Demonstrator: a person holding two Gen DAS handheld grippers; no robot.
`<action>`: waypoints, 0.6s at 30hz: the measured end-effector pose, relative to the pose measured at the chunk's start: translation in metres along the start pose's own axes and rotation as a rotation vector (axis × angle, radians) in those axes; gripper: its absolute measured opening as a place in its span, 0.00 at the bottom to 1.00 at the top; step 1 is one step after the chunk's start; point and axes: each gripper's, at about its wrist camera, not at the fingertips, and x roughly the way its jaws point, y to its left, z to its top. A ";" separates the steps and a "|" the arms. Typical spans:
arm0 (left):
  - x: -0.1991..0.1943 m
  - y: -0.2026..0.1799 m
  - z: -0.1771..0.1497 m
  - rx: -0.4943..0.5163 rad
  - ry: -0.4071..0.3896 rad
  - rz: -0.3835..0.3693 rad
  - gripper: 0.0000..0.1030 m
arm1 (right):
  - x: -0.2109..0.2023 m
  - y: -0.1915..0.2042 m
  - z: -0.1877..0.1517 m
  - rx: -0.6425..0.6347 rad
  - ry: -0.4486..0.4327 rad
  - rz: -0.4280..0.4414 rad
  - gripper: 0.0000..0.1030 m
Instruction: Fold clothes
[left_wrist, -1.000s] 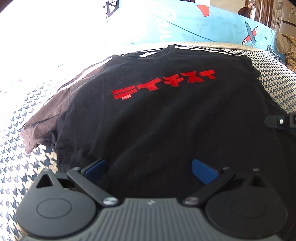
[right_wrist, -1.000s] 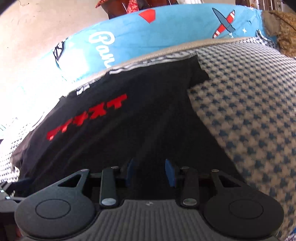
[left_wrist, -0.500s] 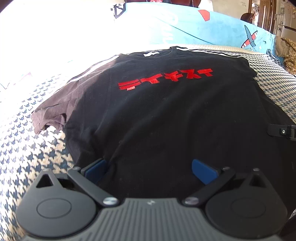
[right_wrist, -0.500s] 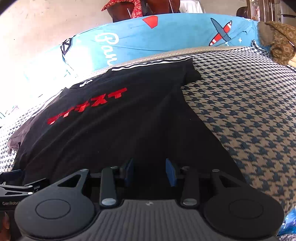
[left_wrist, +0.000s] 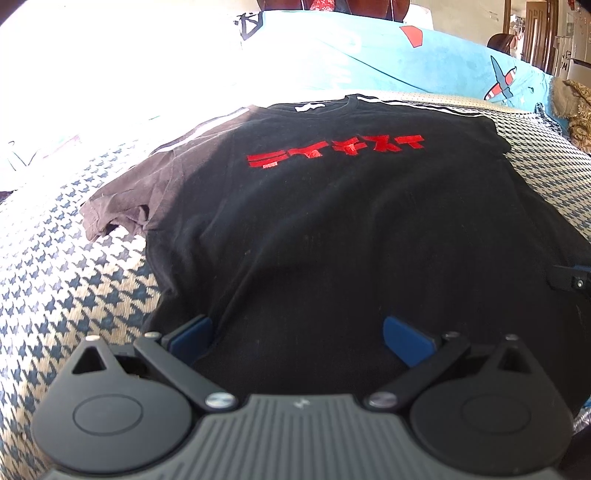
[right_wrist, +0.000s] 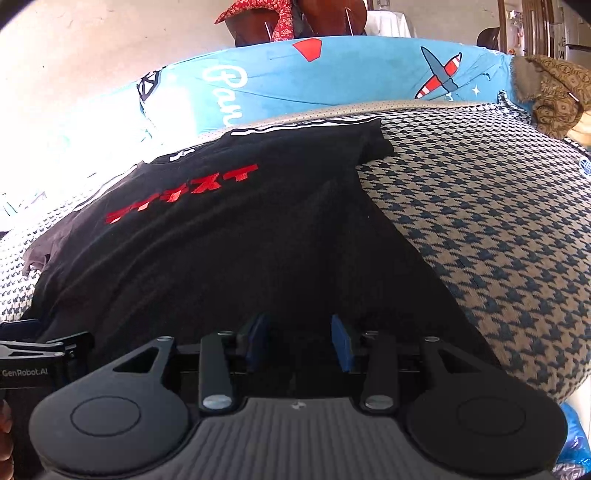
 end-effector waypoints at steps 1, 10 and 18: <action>-0.002 0.000 -0.002 0.001 -0.002 0.002 1.00 | -0.002 0.000 -0.002 0.001 0.001 0.001 0.39; -0.015 -0.002 -0.014 -0.010 0.003 0.011 1.00 | -0.024 -0.012 -0.020 0.018 0.015 0.017 0.42; -0.025 -0.004 -0.024 -0.017 0.013 0.014 1.00 | -0.044 -0.036 -0.039 0.054 0.067 0.010 0.42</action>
